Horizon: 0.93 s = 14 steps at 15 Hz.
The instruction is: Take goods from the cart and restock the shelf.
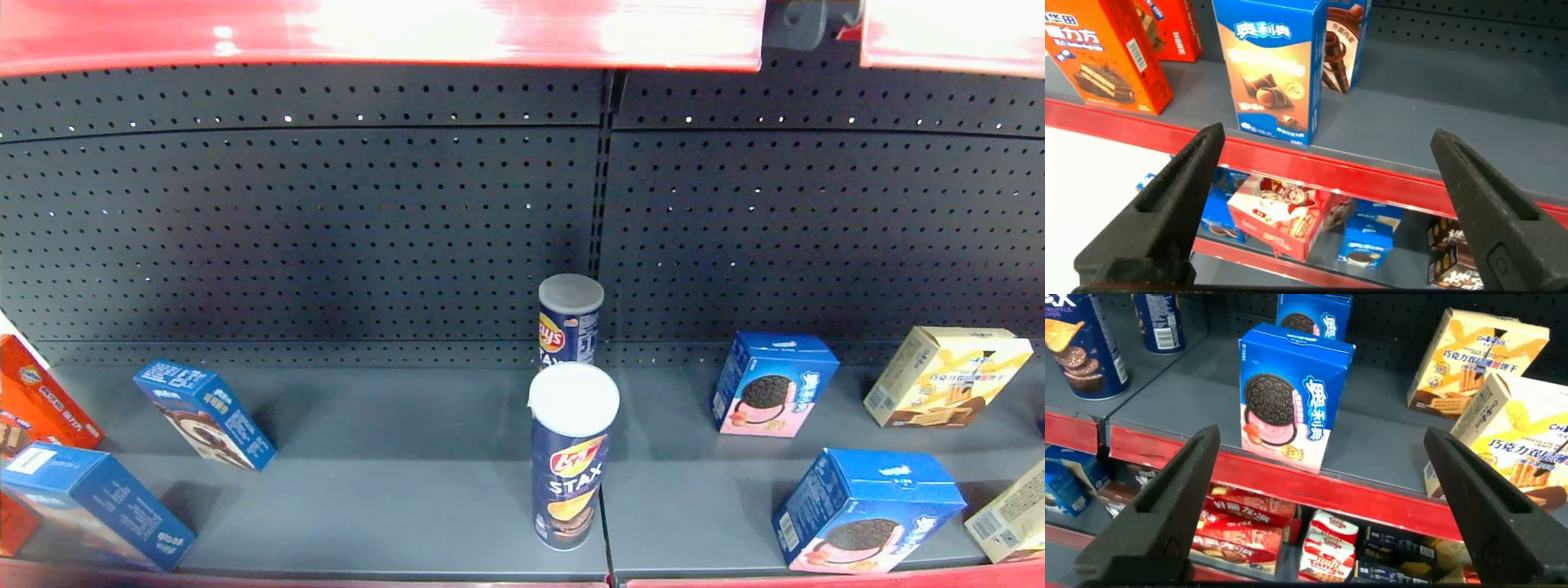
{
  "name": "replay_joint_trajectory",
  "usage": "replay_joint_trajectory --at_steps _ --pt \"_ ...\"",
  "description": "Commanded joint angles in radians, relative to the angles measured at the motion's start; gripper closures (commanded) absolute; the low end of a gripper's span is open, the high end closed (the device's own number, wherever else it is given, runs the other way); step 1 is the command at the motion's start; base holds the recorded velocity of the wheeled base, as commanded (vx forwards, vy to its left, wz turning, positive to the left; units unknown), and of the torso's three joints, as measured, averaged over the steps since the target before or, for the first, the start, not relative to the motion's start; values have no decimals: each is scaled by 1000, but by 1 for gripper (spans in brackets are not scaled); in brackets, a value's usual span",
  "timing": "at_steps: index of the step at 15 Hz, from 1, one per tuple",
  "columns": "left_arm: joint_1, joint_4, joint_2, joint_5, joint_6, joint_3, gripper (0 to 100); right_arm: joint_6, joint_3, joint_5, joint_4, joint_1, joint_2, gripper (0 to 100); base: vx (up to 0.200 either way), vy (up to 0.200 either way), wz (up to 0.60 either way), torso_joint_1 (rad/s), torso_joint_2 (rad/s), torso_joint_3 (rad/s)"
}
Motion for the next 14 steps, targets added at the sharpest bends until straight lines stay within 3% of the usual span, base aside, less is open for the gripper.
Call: replay_joint_trajectory --at_steps 1,6,14 --pt "0 0 3 1 -1 0 0 0 0 0 0 0 1 0 0 0 0 0 0 0" --pt "0 0 3 1 -39 0 0 -7 0 -1 -2 0 1 0 0 0 0 0 0 0" --pt "0 2 3 1 -35 0 0 -10 0 -1 -2 0 1 0 0 0 0 0 0 0"
